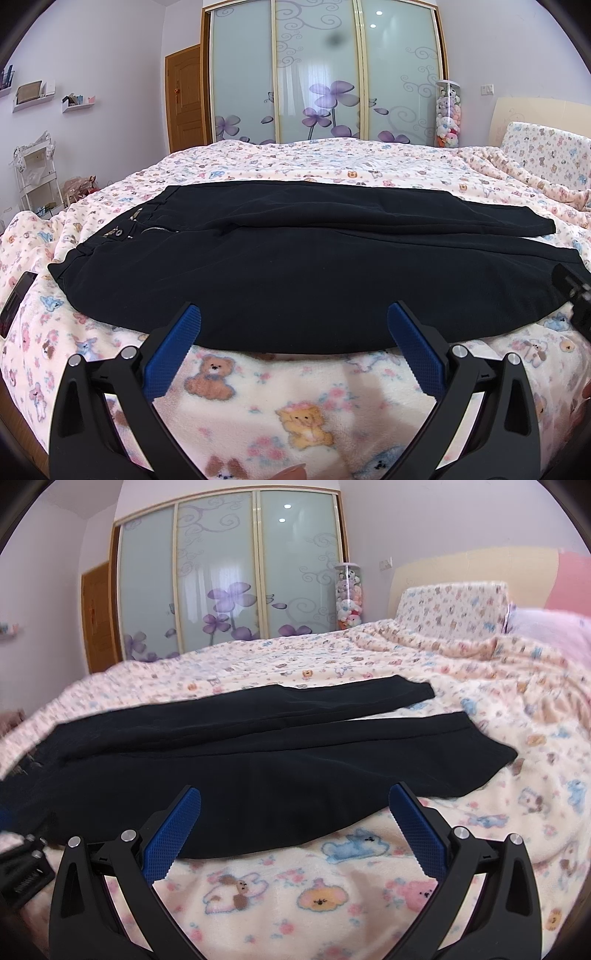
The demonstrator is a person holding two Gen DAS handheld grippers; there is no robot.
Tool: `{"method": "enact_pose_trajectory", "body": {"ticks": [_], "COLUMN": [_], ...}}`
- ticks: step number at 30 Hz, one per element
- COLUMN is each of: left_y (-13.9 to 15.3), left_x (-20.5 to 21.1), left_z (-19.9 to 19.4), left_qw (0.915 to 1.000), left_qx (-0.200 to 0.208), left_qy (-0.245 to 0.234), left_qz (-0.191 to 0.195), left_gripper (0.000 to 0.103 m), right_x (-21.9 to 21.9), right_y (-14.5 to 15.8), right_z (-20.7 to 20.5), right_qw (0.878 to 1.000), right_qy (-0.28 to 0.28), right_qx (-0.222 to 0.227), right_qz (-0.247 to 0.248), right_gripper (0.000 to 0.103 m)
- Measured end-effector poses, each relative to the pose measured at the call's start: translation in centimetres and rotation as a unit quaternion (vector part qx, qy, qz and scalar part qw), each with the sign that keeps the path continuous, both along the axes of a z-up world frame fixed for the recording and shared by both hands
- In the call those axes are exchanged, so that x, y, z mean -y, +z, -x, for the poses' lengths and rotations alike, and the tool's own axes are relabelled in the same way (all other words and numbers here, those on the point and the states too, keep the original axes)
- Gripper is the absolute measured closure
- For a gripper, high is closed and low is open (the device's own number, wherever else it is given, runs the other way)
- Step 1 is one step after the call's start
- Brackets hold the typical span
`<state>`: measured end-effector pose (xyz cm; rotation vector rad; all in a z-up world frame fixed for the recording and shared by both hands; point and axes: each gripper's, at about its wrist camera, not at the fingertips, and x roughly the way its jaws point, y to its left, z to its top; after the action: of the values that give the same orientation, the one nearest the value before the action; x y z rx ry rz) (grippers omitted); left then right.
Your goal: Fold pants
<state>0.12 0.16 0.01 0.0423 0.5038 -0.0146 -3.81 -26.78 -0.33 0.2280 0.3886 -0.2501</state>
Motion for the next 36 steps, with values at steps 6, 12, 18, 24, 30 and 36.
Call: {"method": "enact_pose_trajectory", "body": {"ticks": [6, 12, 18, 24, 30, 36], "left_y": [0.6, 3.4, 2.4, 0.9, 0.0, -0.7], "left_x": [-0.3, 0.9, 1.2, 1.6, 1.3, 0.9], "left_z": [-1.1, -2.8, -4.5, -5.6, -6.3, -6.8], "left_qw": [0.9999, 0.9995, 0.9987, 0.9979, 0.9959, 0.9952], "left_qx": [0.005, 0.030, 0.015, -0.029, -0.054, -0.072], "left_qy": [0.007, -0.005, -0.028, -0.053, -0.066, -0.053], "left_qz": [-0.011, 0.002, 0.039, 0.022, 0.030, 0.040], "left_gripper": [0.002, 0.002, 0.002, 0.002, 0.002, 0.002], "right_x": [3.0, 8.2, 15.9, 23.7, 29.1, 32.5], "right_y": [1.4, 5.0, 6.2, 4.9, 3.3, 0.7], "right_z": [-0.4, -3.4, -9.8, -18.8, -25.5, -30.3], "right_qw": [0.989, 0.982, 0.984, 0.981, 0.976, 0.980], "right_qy": [0.117, 0.179, 0.156, 0.110, 0.057, -0.008], "right_qx": [0.037, 0.025, -0.034, -0.081, -0.088, -0.112], "right_qz": [-0.078, -0.063, -0.076, -0.140, -0.189, -0.166], "right_gripper": [0.001, 0.001, 0.001, 0.001, 0.006, 0.023]}}
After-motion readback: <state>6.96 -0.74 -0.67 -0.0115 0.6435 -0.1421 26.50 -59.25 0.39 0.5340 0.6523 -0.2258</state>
